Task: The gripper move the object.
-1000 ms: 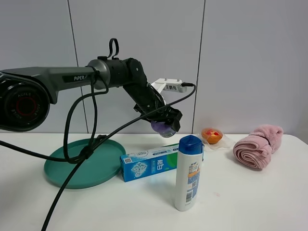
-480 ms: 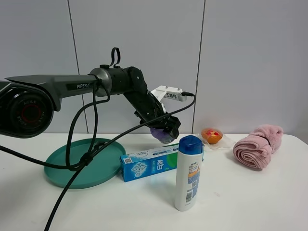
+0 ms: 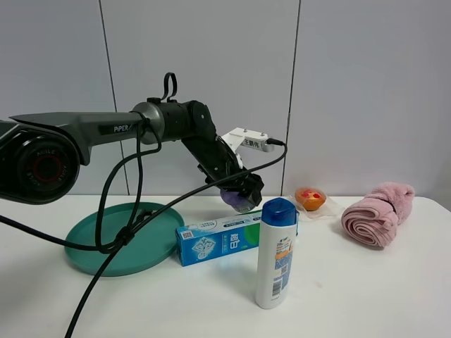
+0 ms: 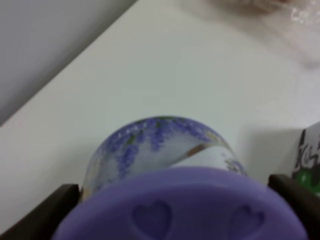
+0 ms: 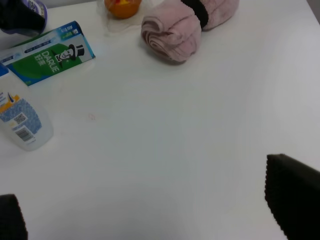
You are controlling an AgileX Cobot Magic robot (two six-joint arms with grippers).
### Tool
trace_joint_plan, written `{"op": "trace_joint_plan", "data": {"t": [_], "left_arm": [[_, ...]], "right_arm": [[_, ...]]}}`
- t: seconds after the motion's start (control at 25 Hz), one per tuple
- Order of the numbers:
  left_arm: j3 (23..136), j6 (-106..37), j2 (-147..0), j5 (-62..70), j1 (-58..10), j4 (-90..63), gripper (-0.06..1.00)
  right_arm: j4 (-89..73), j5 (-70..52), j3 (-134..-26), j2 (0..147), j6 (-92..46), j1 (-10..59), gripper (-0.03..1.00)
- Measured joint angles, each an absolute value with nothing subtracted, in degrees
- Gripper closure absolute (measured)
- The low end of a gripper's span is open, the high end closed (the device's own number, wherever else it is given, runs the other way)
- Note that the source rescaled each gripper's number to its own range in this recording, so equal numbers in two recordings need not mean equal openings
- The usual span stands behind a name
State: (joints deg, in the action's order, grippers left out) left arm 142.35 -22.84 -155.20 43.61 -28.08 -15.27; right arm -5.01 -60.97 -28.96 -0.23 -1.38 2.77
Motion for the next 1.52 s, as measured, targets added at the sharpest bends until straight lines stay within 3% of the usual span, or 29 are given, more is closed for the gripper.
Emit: {"op": "trace_joint_plan", "data": {"t": [0.16,0.32,0.48,1.04,1.12,1.24,1.52], "left_arm": [[142.35,-24.48,-155.94,43.61,-28.08,-15.27,0.91],[142.35,-25.23,-155.94,43.29,-28.08,-15.42,0.62],[142.35,-25.29,-155.74,44.52,-28.08,-15.48,0.55],[142.54,-22.51,-131.67,68.56,-26.22,-4.22,0.55],[141.33,-20.66,-128.08,69.11,-24.90,-2.45,0.62],[136.48,-19.07,-120.61,69.22,-22.56,-1.37,0.71],[117.34,-16.51,-97.70,69.29,-16.52,-0.67,0.72]], "right_arm": [[-5.01,-60.97,-28.96,-0.23,-1.38,2.77,-0.03],[-5.01,-60.97,-28.96,-0.23,-1.38,2.77,-0.03],[-5.01,-60.97,-28.96,-0.23,-1.38,2.77,-0.03],[-5.01,-60.97,-28.96,-0.23,-1.38,2.77,-0.03],[-5.01,-60.97,-28.96,-0.23,-1.38,2.77,-0.03],[-5.01,-60.97,-28.96,-0.23,-1.38,2.77,-0.03],[-5.01,-60.97,-28.96,-0.23,-1.38,2.77,-0.03]]}}
